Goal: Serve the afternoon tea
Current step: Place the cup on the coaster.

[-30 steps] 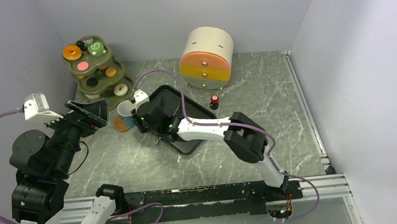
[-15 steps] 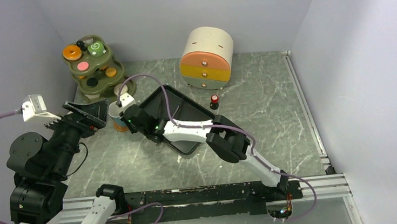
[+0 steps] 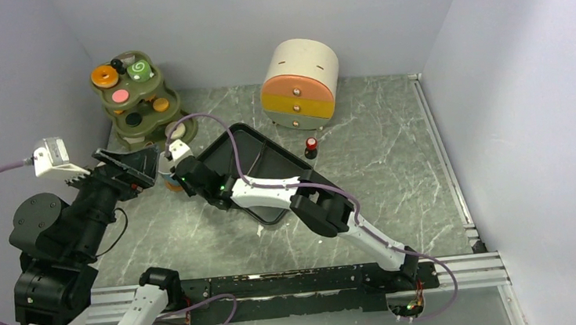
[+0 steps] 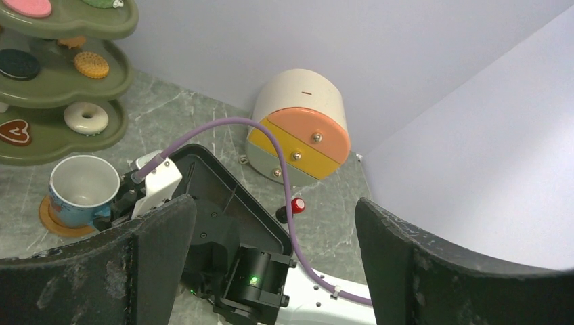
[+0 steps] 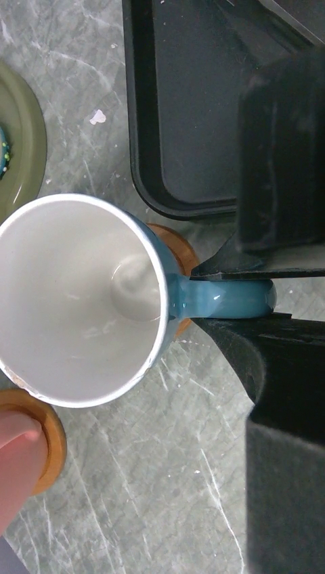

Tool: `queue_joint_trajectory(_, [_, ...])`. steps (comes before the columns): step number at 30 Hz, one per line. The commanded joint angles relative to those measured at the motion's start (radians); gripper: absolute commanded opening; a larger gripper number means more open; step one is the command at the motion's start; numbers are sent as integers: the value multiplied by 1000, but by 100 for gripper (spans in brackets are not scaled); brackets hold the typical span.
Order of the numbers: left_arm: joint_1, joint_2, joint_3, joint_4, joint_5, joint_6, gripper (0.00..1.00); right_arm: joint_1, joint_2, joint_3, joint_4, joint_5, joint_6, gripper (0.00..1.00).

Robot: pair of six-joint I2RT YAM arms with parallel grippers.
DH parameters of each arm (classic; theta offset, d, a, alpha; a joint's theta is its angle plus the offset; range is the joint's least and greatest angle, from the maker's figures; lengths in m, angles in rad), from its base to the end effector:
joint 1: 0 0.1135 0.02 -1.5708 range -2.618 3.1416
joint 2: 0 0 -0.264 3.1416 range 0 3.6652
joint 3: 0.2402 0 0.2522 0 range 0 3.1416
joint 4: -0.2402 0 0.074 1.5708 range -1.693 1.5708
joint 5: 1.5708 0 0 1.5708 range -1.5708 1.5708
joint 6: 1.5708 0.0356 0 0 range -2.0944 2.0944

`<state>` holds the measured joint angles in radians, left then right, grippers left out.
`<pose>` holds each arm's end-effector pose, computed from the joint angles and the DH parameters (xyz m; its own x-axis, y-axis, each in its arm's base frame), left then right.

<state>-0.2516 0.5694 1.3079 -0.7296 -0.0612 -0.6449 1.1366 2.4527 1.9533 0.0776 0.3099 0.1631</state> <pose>0.0470 -0.0098 0.4661 -0.1069 -0.5920 -0.7988 0.1564 0.7834 -0.6015 0.2480 0.5089 0.1725 -0.2912 -0.2604 -0.9205 -0.7091 0.7047 0.0249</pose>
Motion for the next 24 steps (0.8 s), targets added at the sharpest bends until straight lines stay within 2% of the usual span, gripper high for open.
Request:
queue_joint_trajectory(1, [-10, 0, -15, 35, 30, 17, 91, 4, -9, 11, 55, -5, 13, 3])
queue_joint_trajectory(12, [-14, -1, -43, 46, 27, 19, 92, 4, -7, -6, 63, -17, 38, 15])
queue_joint_trajectory(24, [-13, 1, -51, 48, 20, 34, 93, 4, -30, -11, 43, -14, 70, 38])
